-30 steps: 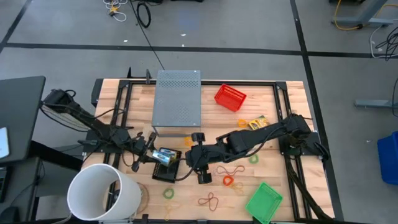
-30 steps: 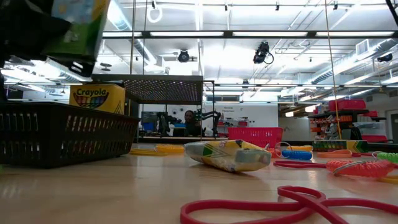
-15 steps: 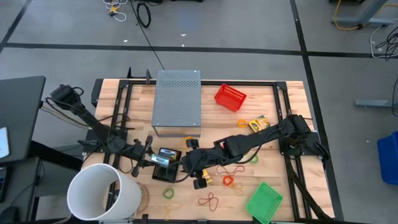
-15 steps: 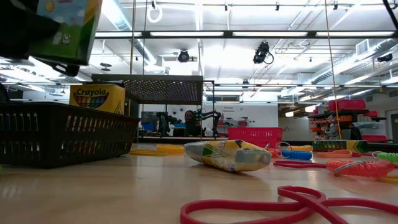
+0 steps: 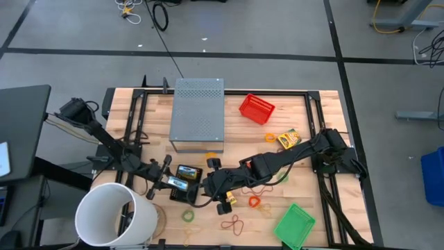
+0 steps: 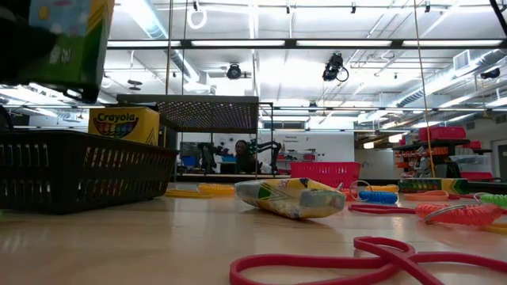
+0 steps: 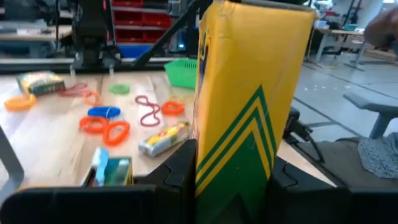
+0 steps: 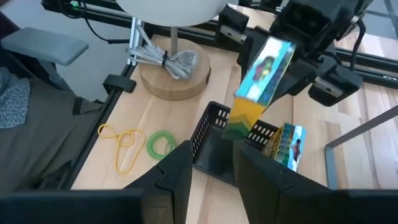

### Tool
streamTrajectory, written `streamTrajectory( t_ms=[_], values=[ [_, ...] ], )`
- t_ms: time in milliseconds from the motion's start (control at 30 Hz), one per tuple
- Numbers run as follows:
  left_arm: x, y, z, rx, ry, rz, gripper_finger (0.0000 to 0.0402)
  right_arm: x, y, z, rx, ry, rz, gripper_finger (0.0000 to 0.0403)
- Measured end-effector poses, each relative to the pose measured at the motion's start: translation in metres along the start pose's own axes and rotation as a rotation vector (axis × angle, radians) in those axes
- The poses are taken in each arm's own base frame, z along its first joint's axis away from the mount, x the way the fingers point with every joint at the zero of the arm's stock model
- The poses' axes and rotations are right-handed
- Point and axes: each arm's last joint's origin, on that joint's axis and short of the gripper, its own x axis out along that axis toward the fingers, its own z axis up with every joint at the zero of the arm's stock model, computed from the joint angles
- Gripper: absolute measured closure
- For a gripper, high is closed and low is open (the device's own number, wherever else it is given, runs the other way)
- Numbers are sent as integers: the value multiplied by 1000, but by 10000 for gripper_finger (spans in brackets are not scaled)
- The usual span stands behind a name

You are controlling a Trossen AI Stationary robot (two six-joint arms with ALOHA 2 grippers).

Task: Pick & Place Office Desk Supplies
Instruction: Put the bottom crayon box into the black basket

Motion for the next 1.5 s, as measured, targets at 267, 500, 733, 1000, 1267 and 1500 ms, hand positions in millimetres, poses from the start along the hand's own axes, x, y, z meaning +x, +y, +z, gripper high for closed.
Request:
streamTrajectory(
  t_ms=[267,500,733,1000,1267,1500],
  values=[
    [6,1,-8,-12,33,95,296,1,-10,3,48,-26,-31,279],
    [12,4,-11,-7,52,120,296,3,-33,2,118,-28,-62,218],
    [13,3,-6,6,6,131,296,23,-49,-7,160,9,-22,162],
    [13,3,-3,26,-25,131,296,43,-54,-17,155,37,-27,160],
    [13,5,-2,27,-34,159,296,44,-55,-11,144,-36,5,160],
    [13,5,-1,29,-43,159,296,67,-53,-21,144,-20,33,160]
  ],
)
